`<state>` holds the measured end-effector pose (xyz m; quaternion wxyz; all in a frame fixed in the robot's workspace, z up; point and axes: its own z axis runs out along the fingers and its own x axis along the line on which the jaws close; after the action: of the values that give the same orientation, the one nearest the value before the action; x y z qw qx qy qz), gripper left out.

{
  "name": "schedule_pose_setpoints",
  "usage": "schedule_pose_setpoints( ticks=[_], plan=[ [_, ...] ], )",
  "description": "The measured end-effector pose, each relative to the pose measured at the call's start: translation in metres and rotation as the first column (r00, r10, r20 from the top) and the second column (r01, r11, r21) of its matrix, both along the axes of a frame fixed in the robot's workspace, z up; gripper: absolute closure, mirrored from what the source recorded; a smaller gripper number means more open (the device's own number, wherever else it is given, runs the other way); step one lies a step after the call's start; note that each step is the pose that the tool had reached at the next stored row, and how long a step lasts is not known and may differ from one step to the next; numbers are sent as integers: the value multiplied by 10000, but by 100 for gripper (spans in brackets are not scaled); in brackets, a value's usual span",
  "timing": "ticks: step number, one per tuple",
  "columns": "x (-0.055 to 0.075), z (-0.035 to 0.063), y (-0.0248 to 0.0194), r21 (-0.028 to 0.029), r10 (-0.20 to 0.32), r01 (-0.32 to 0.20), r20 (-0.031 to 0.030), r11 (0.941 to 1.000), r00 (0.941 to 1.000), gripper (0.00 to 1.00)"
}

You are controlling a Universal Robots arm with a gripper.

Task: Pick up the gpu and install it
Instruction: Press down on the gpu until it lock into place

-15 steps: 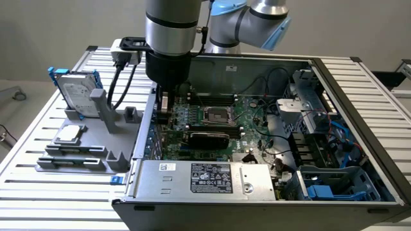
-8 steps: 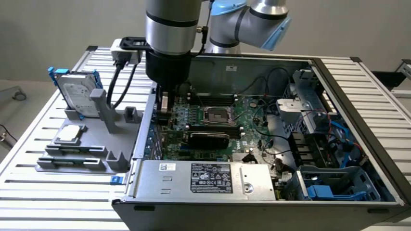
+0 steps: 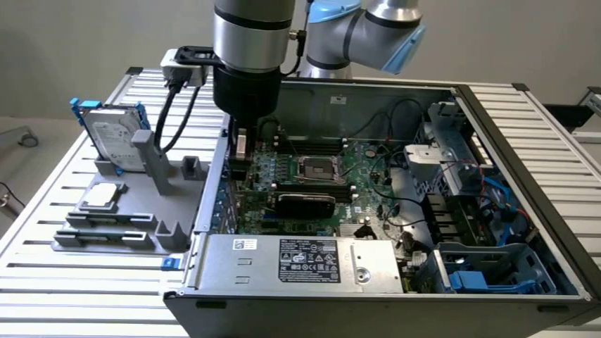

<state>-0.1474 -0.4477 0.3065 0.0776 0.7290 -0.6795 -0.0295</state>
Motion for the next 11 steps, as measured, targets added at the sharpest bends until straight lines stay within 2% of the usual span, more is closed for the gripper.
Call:
schedule_pose_setpoints(
  ticks=[6,11],
  plan=[
    [1,-8,0,-4,-17,17,37,10000,10000,89],
    [15,-10,3,1,-81,81,45,10000,10000,89]
  ],
)
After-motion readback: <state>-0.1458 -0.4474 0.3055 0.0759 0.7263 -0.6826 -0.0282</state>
